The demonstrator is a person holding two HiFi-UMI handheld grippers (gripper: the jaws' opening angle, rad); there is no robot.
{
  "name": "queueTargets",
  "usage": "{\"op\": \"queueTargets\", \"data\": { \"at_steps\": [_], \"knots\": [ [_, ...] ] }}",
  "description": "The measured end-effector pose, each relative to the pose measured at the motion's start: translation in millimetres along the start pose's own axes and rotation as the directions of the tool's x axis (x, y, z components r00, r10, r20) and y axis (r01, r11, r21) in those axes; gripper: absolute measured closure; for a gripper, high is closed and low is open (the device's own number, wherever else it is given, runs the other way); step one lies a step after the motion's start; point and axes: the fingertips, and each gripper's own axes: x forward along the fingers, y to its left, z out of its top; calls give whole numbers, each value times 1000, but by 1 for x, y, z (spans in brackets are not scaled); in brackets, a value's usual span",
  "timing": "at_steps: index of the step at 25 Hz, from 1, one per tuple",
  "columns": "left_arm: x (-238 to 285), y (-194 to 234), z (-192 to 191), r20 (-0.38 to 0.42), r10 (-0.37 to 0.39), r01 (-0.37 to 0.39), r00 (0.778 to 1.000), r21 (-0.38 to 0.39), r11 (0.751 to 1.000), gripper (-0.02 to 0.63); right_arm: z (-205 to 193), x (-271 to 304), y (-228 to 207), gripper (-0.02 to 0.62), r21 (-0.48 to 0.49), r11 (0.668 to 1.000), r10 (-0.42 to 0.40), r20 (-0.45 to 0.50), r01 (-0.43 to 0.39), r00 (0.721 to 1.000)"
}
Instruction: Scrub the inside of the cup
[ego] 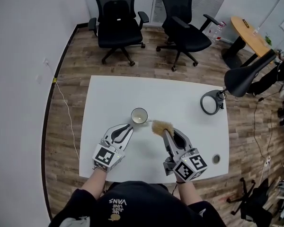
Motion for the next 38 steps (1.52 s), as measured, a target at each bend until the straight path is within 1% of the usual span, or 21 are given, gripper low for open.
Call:
{"op": "queueTargets", "data": {
  "at_steps": [4,8,9,12,14,18,27,32,38],
  "knots": [
    [9,3,-18,-30,-13,12,999,-15,1000,522,-7,2,-5,517,4,1000,-6,-16,6,1000],
    [22,11,-35,-57,1,-3,998,-32,1000,470,-10,3,-11,517,5,1000,-14,-28,15,1000],
    [25,12,-38,-63,7,-9,998,-33,999,448,-11,2,-12,517,10,1000,-17,-32,18,999],
    [34,13,-47,-78,12,-17,997,-54,998,318,-14,-1,-17,517,18,1000,-25,-42,26,999],
    [40,12,-54,-90,1,-8,996,-71,997,281,-16,-1,-20,517,20,999,-25,-46,26,999],
    [50,14,-63,-100,-2,-5,995,-69,998,236,-22,-2,-25,517,20,999,-27,-55,28,998],
    [77,20,-84,-119,-5,-3,993,-69,998,204,-31,-6,-37,517,33,998,-41,-83,44,996],
    [91,23,-88,-111,-7,-1,994,-73,997,202,-39,-10,-42,517,37,998,-49,-113,53,992],
    [104,26,-87,-96,-11,6,995,-46,999,202,-42,-14,-47,517,40,997,-64,-126,70,990]
  ]
}}
